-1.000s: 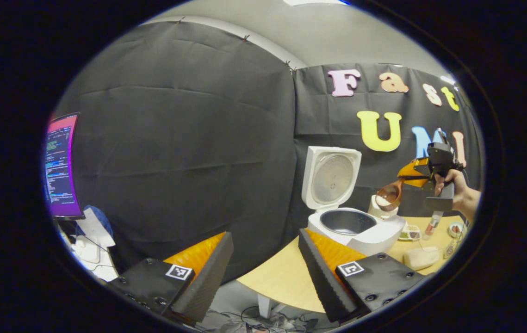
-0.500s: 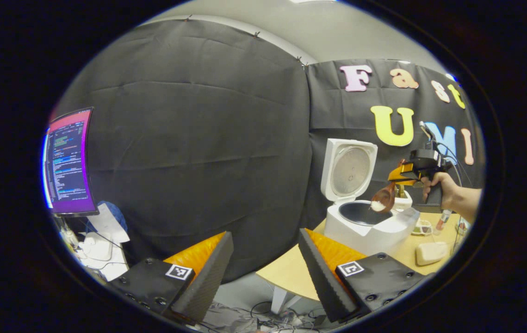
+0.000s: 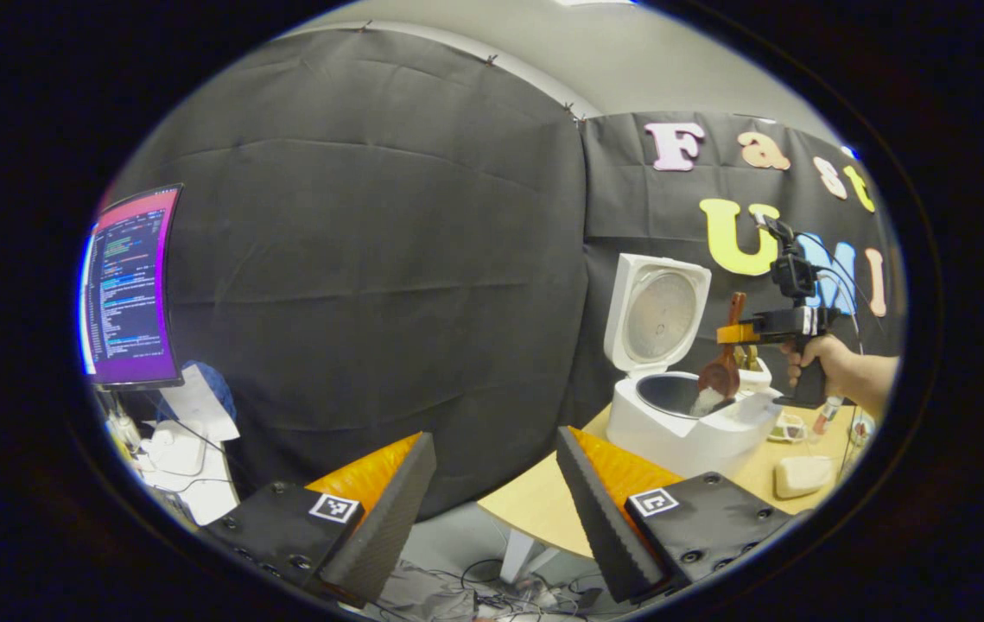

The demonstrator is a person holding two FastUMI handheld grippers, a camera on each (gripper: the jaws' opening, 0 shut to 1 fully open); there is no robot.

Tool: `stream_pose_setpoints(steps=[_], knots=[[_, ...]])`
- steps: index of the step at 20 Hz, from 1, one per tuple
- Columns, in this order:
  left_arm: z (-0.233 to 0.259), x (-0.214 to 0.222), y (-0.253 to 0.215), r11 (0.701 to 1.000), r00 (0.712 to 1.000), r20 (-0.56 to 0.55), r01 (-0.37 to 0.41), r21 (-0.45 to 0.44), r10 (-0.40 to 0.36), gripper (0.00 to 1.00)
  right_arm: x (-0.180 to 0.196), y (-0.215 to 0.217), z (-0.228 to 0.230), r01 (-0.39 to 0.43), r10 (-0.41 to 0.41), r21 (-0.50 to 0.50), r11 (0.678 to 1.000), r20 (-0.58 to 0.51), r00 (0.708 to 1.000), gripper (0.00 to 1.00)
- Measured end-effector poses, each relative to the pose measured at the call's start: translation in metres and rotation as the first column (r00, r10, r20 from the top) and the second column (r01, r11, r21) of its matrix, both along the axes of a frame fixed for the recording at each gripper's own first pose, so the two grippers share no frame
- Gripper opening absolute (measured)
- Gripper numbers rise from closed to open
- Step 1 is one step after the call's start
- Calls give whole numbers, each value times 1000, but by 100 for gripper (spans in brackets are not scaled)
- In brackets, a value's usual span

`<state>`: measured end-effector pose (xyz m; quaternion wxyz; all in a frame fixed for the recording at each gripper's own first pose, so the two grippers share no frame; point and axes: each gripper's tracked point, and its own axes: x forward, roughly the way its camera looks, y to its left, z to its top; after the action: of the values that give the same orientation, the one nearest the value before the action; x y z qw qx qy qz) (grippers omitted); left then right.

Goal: Close the left gripper, press the button to open the rice cooker; take a wooden spoon from the chopstick holder with the right hand, scoop a spoonful of rice and pour it into the rice cooker, then put the wooden spoon back into the chopstick holder.

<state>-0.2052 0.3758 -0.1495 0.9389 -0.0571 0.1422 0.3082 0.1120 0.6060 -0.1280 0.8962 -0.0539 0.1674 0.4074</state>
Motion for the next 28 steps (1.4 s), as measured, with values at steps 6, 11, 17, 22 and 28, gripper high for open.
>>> stream_pose_setpoints(steps=[6,11,17,22,28], knots=[[-1,2,0,1000,1000,3,-7,-9,7,98,-3,-3,7,-25,48,-114,993,202,978,11],[-2,11,-3,1000,1000,1,-2,-16,2,98,-8,7,11,-75,150,-216,974,357,922,11],[3,19,-4,1000,1000,10,0,-3,0,98,-13,6,-1,-105,140,-157,982,233,962,11],[13,22,-2,1000,1000,30,-8,15,7,98,-11,-2,11,-63,65,60,996,-32,997,11],[43,56,-15,997,995,93,28,68,-34,97,-3,-40,48,73,2,284,956,-254,967,11]])
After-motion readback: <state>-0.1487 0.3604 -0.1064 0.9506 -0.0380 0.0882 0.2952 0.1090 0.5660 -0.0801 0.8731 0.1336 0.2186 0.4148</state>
